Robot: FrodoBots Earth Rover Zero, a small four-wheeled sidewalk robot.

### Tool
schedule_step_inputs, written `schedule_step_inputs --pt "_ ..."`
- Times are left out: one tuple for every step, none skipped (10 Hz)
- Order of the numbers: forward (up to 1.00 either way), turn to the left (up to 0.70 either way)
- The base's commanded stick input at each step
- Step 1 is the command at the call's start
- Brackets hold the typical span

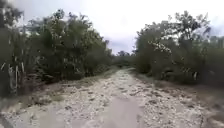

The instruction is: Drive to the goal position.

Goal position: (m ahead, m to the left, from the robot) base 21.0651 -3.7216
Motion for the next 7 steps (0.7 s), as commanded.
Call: schedule_step_inputs --pt "0.7 0.0" --pt "0.7 0.0" --pt "0.7 0.0" --pt "0.7 0.0" --pt "0.7 0.0" --pt "0.7 0.0" --pt "0.7 0.0"
